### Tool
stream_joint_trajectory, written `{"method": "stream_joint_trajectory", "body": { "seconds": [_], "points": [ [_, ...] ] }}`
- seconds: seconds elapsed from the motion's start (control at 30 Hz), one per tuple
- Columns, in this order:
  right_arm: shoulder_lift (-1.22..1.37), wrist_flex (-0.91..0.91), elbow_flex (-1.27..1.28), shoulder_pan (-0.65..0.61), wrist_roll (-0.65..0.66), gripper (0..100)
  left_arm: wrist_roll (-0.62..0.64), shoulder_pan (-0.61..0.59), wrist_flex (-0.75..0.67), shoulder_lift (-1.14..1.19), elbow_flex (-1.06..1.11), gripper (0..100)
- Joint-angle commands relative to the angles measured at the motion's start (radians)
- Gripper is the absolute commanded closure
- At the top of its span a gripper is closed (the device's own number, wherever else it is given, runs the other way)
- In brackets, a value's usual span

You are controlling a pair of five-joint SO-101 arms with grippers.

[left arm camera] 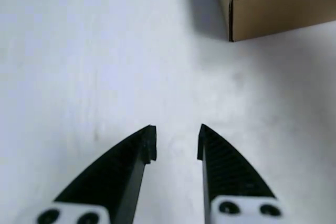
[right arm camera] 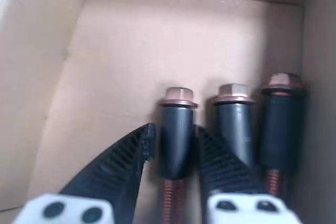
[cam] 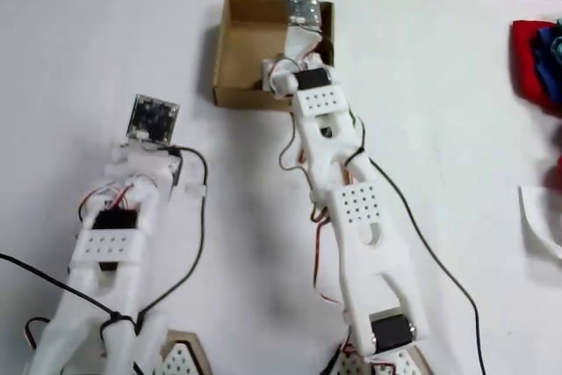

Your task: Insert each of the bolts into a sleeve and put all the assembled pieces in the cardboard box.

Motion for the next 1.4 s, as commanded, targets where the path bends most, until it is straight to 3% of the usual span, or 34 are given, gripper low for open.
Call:
{"method": "stream_joint_trajectory", "body": {
  "seconds": [0.0,0.2,0.43,0.63,0.8,0.9,1.07,1.13,1.27,1.37],
  "points": [
    [-0.041,0.039,-0.055,0.028,-0.006,87.7,-0.008,-0.006,-0.018,-0.003,-0.005,85],
    [-0.111,0.168,-0.227,0.054,-0.005,94.7,-0.008,-0.006,-0.018,-0.003,-0.005,85],
    [-0.183,0.43,-0.423,0.134,-0.003,95.0,-0.008,-0.006,-0.018,-0.003,-0.005,85],
    [-0.28,0.809,-0.42,0.162,0.239,95.0,-0.008,-0.006,-0.018,-0.003,-0.005,85],
    [-0.403,0.839,-0.318,0.183,0.281,95.0,-0.008,-0.003,-0.018,-0.003,-0.005,85],
    [-0.567,0.84,-0.057,0.183,0.281,95.0,-0.008,-0.005,-0.018,-0.003,-0.005,85],
    [-0.929,0.82,0.736,0.177,0.285,94.7,-0.008,-0.005,-0.018,-0.003,-0.007,85],
    [-1.009,0.687,0.988,0.165,0.311,91.3,-0.008,-0.005,-0.018,-0.003,-0.007,85],
    [-1.055,0.398,1.244,0.143,0.6,86.4,-0.008,-0.005,-0.018,-0.003,-0.007,85],
    [-1.036,0.325,1.286,0.139,0.726,86.1,-0.008,-0.005,-0.018,-0.003,-0.007,85]
  ]
}}
